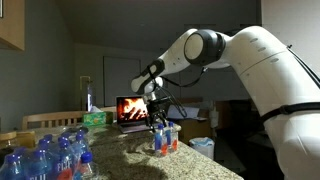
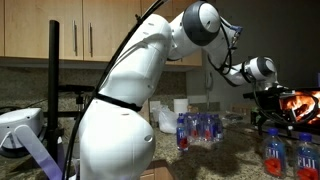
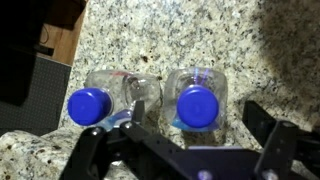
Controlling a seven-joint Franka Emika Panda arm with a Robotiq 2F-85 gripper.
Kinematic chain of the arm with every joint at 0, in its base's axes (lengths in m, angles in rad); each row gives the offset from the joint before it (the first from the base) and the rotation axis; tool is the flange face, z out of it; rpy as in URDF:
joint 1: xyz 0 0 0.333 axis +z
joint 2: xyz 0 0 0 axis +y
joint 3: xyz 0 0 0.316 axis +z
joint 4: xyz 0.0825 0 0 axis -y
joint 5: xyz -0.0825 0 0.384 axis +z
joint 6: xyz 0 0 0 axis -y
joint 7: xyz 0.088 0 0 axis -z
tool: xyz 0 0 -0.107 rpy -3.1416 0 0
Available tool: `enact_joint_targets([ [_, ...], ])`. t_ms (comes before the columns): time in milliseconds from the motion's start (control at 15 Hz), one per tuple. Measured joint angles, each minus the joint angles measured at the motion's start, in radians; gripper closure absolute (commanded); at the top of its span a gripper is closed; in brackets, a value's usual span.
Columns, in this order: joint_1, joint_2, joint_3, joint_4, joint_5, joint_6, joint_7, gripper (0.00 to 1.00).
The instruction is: Move three bottles to the right
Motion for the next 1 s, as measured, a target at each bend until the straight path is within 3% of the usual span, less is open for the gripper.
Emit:
enact_joint_targets([
  [600,0.022,-0.021,0.031,0.067,-0.003,0.003,-0.002,0.0],
  [1000,0.102,-0.061,0.089,0.091,-0.012,0.006,-0.003,0.0],
])
